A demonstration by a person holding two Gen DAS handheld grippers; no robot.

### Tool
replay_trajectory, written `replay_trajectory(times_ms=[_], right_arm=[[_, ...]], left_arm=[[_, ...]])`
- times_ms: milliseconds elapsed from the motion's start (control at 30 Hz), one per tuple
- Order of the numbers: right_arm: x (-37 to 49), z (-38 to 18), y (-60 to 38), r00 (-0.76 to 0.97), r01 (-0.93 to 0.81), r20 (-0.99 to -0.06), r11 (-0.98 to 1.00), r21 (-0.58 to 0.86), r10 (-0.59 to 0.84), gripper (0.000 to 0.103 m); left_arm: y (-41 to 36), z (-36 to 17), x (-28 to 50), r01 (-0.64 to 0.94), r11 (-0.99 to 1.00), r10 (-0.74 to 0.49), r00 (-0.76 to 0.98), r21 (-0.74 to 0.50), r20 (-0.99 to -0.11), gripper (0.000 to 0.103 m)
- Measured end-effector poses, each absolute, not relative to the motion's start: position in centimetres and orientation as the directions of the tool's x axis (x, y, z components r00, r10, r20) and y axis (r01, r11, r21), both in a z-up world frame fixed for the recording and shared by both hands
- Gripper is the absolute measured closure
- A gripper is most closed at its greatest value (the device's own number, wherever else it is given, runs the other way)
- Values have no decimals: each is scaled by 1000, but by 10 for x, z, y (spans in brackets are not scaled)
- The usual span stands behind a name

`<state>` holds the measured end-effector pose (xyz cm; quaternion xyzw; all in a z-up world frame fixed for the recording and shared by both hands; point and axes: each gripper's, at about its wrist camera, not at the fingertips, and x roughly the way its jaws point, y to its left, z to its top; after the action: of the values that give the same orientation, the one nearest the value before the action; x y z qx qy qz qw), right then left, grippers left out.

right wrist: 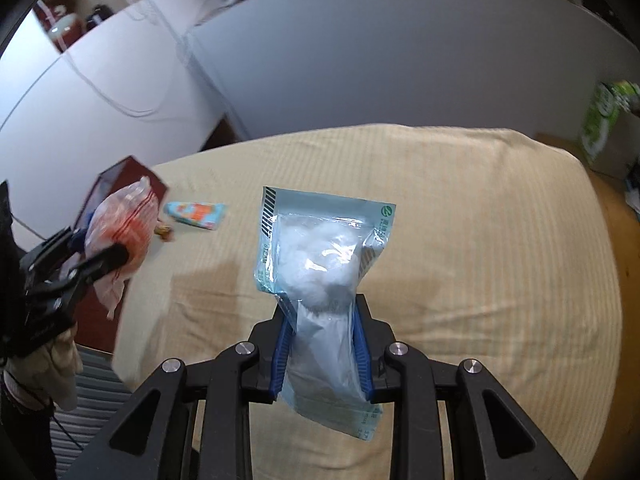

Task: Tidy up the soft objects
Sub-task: 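Carry the cotton package and pink bag with both grippers into the shoebox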

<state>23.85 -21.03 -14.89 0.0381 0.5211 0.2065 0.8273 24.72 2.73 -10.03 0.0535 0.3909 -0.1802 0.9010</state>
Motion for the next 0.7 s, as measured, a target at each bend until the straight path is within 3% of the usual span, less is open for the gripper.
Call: replay_trajectory(times_ms=[267, 700], right_arm=[[236, -120, -141, 350, -426, -812, 851, 306, 467, 77], [223, -81, -20, 303, -619, -787, 739, 266, 537, 77]], left_arm=[[96, -70, 206, 238, 971, -196, 705, -34, -682, 54], [204, -82, 152, -15, 1000, 5, 726, -8, -687, 54]])
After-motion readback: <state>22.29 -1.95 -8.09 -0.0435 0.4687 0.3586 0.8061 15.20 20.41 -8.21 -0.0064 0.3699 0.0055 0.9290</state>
